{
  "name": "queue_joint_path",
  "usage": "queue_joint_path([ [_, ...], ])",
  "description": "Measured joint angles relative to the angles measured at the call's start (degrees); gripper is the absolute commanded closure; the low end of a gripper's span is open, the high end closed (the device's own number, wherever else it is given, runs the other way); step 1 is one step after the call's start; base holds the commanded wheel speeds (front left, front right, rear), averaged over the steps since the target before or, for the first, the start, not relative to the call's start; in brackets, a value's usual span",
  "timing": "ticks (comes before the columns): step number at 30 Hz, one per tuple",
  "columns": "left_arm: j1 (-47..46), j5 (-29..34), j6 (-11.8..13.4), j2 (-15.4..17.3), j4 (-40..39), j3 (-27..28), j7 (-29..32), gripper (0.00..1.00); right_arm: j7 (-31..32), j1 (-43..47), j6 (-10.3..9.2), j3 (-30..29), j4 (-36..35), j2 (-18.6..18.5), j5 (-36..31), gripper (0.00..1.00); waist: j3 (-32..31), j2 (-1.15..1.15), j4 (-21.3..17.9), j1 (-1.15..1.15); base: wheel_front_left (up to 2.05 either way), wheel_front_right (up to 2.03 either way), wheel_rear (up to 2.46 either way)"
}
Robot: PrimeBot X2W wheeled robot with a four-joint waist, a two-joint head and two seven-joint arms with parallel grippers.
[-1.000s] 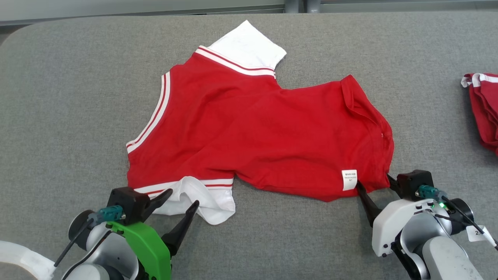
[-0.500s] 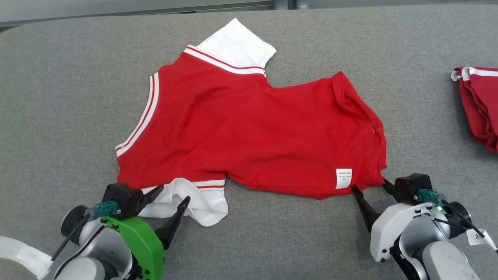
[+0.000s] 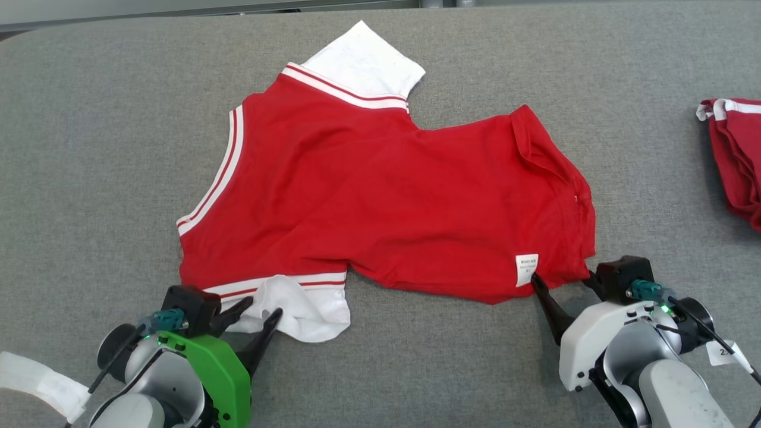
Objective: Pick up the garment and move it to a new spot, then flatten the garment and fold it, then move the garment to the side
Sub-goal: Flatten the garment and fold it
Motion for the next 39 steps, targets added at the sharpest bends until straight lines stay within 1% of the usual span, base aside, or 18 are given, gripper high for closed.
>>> queue_joint_path([
  [1,-0.33,-0.40,-0.12,-0.26,0.78,-0.05,-0.29,0.68,-0.02,-0.52,0.00,0.11,0.25,0.05,0.02,0.31,0.06,0.00,0.06,0.00,0.00,0.00,0.00],
  [2,-0.62,-1.09,-0.13,-0.75,1.45,-0.09,-0.49,1.00,-0.11,-0.93,0.00,0.16,0.54,0.10,0.02,0.66,0.10,0.00,0.11,0.00,0.00,0.00,0.00],
  [3,-0.86,-1.40,-0.19,-1.00,2.13,-0.27,-0.60,1.00,-0.25,-1.27,0.00,0.46,0.89,0.05,0.02,0.91,0.08,0.00,0.12,0.00,0.00,0.00,0.00],
  [4,-0.91,-1.85,-0.22,-1.29,2.50,-0.20,-1.27,1.00,-0.23,-1.48,0.00,0.78,1.12,0.01,0.26,1.00,0.04,0.00,0.10,0.00,0.00,0.00,0.00],
  [7,-0.67,-4.34,-0.19,-1.99,2.27,1.23,-2.36,1.00,0.63,-1.47,0.00,1.04,0.85,0.23,2.09,1.00,-0.19,0.00,-0.06,0.00,0.00,0.00,0.00],
  [10,2.09,-8.25,0.66,-1.43,-1.51,4.72,-3.54,1.00,1.56,-0.78,0.00,-0.34,-1.75,0.09,4.57,1.00,-0.38,0.00,-0.68,0.00,0.00,0.00,0.00],
  [13,6.22,-14.23,1.60,-0.47,-9.15,9.44,-4.03,1.00,2.30,0.42,0.00,-2.97,-6.95,0.26,8.35,1.00,-0.63,0.00,-1.19,0.00,0.00,0.00,0.00],
  [14,7.09,-16.16,2.24,0.12,-12.27,11.80,-4.28,1.00,3.08,0.58,0.00,-3.90,-8.92,0.09,9.33,1.00,-0.67,0.00,-1.27,0.00,0.00,0.00,0.00],
  [15,7.09,-16.16,2.24,0.12,-12.27,11.80,-4.28,1.00,3.08,0.58,0.00,-3.90,-8.92,0.09,9.33,1.00,-0.67,0.00,-1.27,0.00,0.00,0.00,0.00],
  [16,7.53,-17.94,2.77,0.93,-15.00,14.12,-4.34,1.00,3.80,0.72,0.00,-4.80,-10.57,-0.31,9.82,1.00,-0.61,0.00,-1.28,0.00,0.00,0.00,0.00],
  [17,7.47,-20.61,3.71,2.86,-20.81,18.50,-4.01,1.00,5.22,0.70,0.00,-6.97,-14.26,-0.65,11.83,1.00,-0.33,0.00,-1.17,0.00,0.00,0.00,0.00],
  [20,4.31,-25.30,4.47,4.65,-26.15,22.81,-1.71,1.00,8.09,-1.02,0.03,-9.55,-18.36,-0.65,13.78,1.00,0.51,0.00,-0.65,0.00,0.00,0.00,0.00],
  [23,-3.11,-28.54,5.02,7.08,-27.30,25.85,1.16,1.00,12.05,-6.32,0.04,-11.21,-21.41,0.20,15.81,1.00,1.96,0.00,-0.02,0.00,0.00,0.00,0.00],
  [25,-8.42,-30.03,5.55,8.05,-26.28,26.54,3.04,1.00,15.43,-10.37,0.04,-11.90,-22.13,1.30,16.77,1.00,3.14,0.00,0.27,0.00,0.00,0.00,0.00],
  [27,-13.06,-30.83,5.66,8.98,-24.63,26.17,4.76,1.00,18.38,-13.20,0.04,-11.88,-22.16,1.46,16.27,1.00,4.41,0.00,0.48,0.00,0.00,0.00,0.00],
  [30,-18.74,-30.41,5.72,9.25,-22.05,24.29,6.23,1.00,20.24,-15.98,0.04,-11.78,-21.34,1.92,15.82,1.00,6.33,0.00,0.72,0.00,0.00,0.00,0.00],
  [34,-24.01,-30.29,5.81,8.26,-18.18,21.97,7.56,1.00,20.76,-18.28,0.03,-11.76,-18.83,2.74,14.70,1.00,8.60,0.00,0.74,0.00,0.00,0.00,0.00],
  [39,-24.19,-30.09,5.39,6.49,-15.22,19.83,7.38,1.00,20.75,-16.15,0.03,-9.29,-15.50,3.20,14.02,1.00,10.81,0.00,0.23,0.00,0.00,0.00,0.00],
])
